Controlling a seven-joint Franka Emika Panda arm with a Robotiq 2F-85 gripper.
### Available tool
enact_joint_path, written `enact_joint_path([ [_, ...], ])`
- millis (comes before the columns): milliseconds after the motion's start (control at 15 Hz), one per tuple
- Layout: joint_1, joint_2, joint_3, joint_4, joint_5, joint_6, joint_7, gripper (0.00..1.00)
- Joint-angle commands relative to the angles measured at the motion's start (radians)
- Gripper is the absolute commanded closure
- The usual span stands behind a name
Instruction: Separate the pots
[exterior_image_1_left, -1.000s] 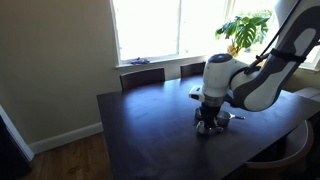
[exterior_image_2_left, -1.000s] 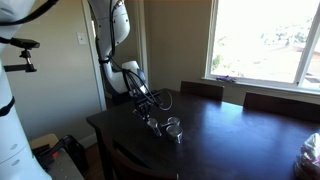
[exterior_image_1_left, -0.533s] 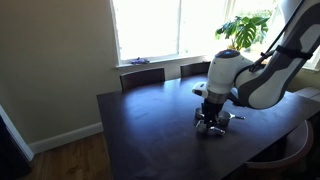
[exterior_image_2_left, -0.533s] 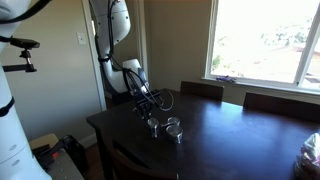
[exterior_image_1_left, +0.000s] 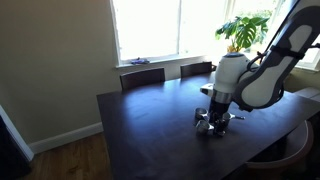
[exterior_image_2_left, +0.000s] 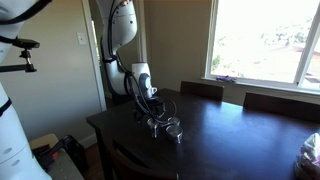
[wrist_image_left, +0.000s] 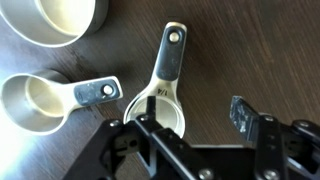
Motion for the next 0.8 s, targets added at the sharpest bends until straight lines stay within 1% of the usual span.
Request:
enact_joint_path([
  [0,-0.070,0.023,0.054,-0.001,0.112,-0.001,-0.055,0.00],
  [133,-0.085,0.032,0.065,0.010,0.158,-0.014,-0.052,0.00],
  [333,-0.104,0.042,0.073,0.019,0.199,-0.017,-0.051,0.17],
  [533,-0.113,0.052,0.076,0.028,0.218,-0.019,-0.050,0.39],
  [667,-0.110,0.060,0.069,0.038,0.220,-0.014,-0.048,0.43],
  [733,-0.111,0.060,0.067,0.040,0.220,-0.009,-0.050,0.38],
])
